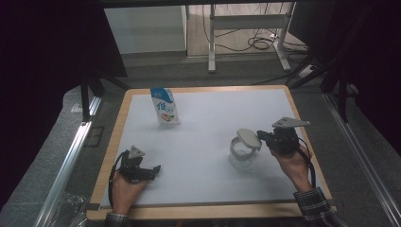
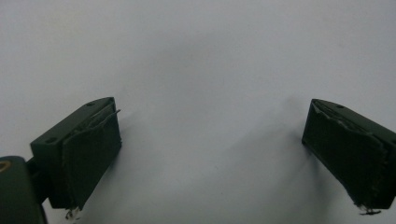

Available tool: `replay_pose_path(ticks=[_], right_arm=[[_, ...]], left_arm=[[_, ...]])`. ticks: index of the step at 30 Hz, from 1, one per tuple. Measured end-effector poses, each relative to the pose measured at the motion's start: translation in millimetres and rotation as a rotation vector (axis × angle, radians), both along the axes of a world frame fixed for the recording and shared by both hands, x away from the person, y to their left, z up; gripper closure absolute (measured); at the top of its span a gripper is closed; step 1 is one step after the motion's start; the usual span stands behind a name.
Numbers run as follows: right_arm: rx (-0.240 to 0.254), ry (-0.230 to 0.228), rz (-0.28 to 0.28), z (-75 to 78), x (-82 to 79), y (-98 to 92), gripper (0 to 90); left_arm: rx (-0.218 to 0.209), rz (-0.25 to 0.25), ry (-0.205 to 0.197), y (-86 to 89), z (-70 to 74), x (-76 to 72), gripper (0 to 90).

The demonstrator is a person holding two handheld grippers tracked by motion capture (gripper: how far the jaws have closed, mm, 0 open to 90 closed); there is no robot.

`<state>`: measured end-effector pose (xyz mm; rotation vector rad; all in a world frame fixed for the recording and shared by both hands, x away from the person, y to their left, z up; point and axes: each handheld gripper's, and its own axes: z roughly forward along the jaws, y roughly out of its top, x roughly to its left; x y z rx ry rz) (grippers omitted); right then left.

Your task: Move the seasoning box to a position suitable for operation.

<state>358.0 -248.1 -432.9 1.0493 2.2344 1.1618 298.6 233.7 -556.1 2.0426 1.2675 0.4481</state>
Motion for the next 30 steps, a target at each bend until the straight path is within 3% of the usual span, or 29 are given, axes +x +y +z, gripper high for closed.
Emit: replay_pose_path(ticks=[12,24,30], right_arm=[[0.025,0.009,-0.008,-6.9,2.1,-4.9,89.9],[0.087,0.018,-0.005,-17.4,2.7,-13.0,89.8],[0.081,0.009,-0.014,-21.4,2.1,-15.5,89.8]], left_arm=[[0.0,0.0,0.0,0.0,0.0,0.0,4.1],[0.004,-0.003,0.001,0.3,0.2,0.0,4.1],[0.004,-0.003,0.002,0.3,0.2,0.0,4.1]])
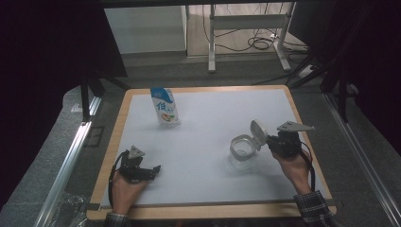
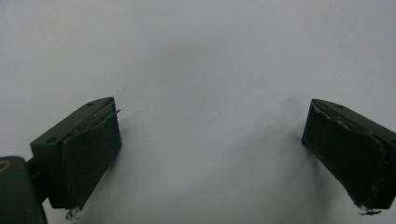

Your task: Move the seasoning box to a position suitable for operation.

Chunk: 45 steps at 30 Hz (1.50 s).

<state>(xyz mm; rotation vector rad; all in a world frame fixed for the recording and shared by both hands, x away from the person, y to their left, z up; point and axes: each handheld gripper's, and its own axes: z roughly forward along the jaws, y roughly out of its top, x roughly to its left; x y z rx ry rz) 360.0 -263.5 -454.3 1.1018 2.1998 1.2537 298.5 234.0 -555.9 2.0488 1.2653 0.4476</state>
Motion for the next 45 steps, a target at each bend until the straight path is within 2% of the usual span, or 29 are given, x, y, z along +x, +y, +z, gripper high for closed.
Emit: replay_pose_path(ticks=[15,29,34,45], right_arm=[[-0.02,-0.007,-0.024,-2.8,-3.6,-9.0,88.4],[-0.064,-0.011,-0.071,-13.0,-15.8,-17.9,73.0],[-0.082,-0.012,-0.095,-18.1,-22.9,-21.5,63.5],[-0.097,0.02,-0.097,-31.5,-31.0,-19.7,47.0]], left_arm=[[0.001,0.0,0.002,0.0,0.1,0.1,4.1],[0.002,0.001,0.006,-0.3,0.4,0.3,4.0],[0.002,0.005,0.008,-0.7,0.5,0.3,3.9],[-0.004,0.004,0.009,0.1,0.8,0.3,3.8]])
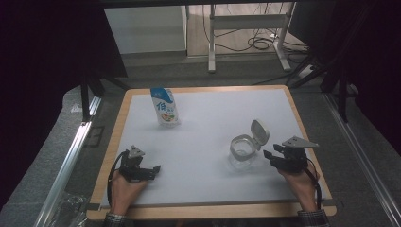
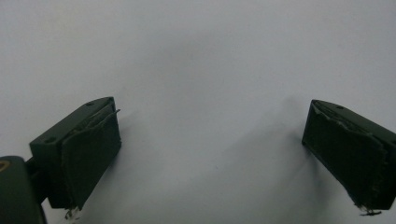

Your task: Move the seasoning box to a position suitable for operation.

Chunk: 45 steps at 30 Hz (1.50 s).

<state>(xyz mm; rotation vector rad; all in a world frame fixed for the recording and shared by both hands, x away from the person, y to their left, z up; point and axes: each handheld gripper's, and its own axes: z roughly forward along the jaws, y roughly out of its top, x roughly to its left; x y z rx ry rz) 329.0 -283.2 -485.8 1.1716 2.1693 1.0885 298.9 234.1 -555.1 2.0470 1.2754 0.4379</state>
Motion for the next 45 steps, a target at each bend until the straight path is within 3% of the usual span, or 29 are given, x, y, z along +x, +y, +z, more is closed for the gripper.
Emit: replay_pose_path(ticks=[9,18,33,45], right_arm=[[0.009,0.022,-0.02,-11.3,-5.8,2.8,42.6],[0.003,0.028,-0.023,-22.6,-10.0,3.4,38.6],[-0.054,0.083,-0.018,-41.9,-9.2,2.8,31.6],[-0.082,0.072,0.003,-44.9,-9.2,6.0,26.0]], left_arm=[[-0.01,-0.014,-0.008,7.2,4.9,1.9,7.8],[-0.023,-0.048,-0.038,10.8,22.0,10.6,7.8],[-0.072,-0.069,-0.045,13.2,49.8,42.6,7.4],[-0.091,-0.095,-0.069,14.4,65.0,61.6,8.0]])
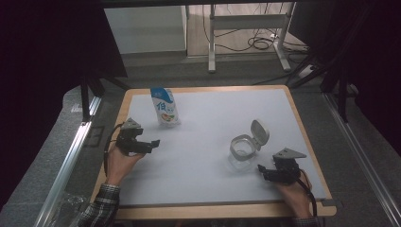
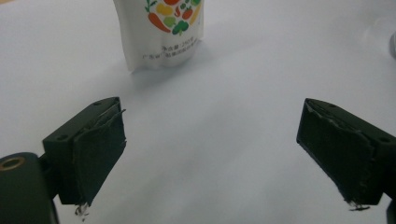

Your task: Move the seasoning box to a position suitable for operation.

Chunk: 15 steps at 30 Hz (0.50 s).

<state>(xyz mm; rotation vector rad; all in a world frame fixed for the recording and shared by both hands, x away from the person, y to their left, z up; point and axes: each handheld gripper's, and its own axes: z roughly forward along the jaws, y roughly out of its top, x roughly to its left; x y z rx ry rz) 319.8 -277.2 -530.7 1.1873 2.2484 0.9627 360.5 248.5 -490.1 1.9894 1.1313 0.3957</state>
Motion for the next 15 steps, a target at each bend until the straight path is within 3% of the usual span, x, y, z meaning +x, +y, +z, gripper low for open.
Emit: replay_pose_path(ticks=[5,15], right_arm=[[-0.002,-0.003,0.001,-0.2,0.0,0.1,25.9],[-0.002,-0.002,0.0,-0.3,-0.1,0.2,25.9]], left_arm=[[0.008,-0.008,0.0,0.4,2.7,7.1,9.5],[-0.015,-0.022,-0.009,4.8,13.6,26.9,14.2]])
